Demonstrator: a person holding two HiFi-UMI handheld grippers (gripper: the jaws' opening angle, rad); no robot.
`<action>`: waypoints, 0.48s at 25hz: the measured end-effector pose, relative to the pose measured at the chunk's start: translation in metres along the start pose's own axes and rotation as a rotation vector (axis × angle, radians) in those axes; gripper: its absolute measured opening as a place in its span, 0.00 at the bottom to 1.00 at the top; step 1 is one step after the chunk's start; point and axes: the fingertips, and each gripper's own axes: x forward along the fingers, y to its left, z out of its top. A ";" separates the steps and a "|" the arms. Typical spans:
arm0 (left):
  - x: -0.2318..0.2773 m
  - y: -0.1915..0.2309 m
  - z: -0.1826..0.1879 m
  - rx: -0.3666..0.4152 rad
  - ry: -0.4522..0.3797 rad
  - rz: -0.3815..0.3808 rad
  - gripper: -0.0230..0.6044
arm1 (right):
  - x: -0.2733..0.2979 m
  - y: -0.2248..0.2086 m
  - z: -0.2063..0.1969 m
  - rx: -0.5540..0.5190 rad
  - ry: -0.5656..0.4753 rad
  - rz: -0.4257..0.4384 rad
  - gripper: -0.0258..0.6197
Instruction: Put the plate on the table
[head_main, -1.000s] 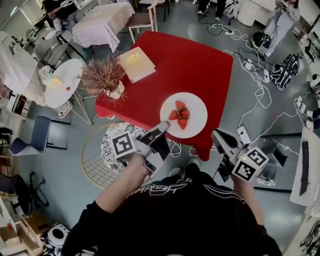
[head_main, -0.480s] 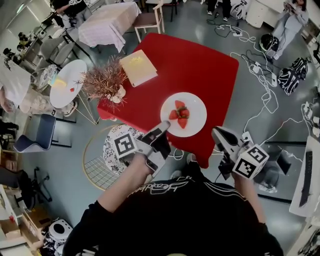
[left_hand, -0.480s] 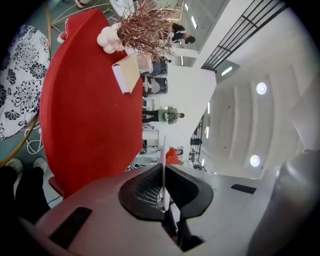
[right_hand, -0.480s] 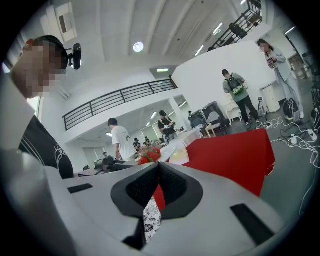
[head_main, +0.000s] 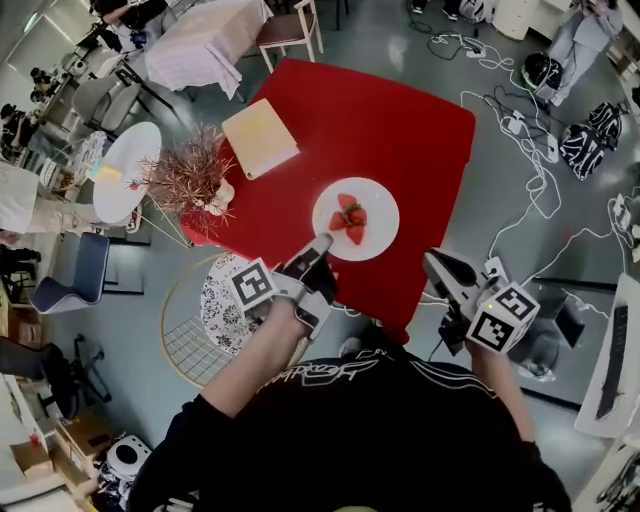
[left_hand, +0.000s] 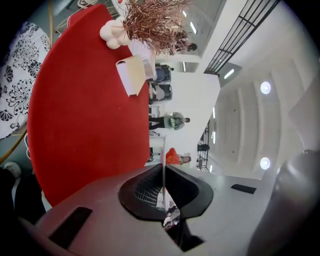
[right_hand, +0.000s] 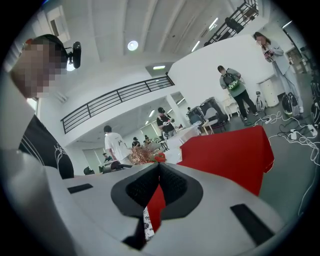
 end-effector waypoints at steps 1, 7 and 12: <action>0.005 0.006 0.003 0.005 -0.007 0.011 0.07 | 0.000 -0.005 0.001 0.004 0.002 0.000 0.05; 0.035 0.039 0.015 -0.055 -0.035 0.032 0.07 | 0.003 -0.028 0.003 0.017 0.023 0.000 0.05; 0.057 0.062 0.027 -0.041 -0.055 0.063 0.07 | 0.008 -0.047 -0.001 0.036 0.050 -0.003 0.05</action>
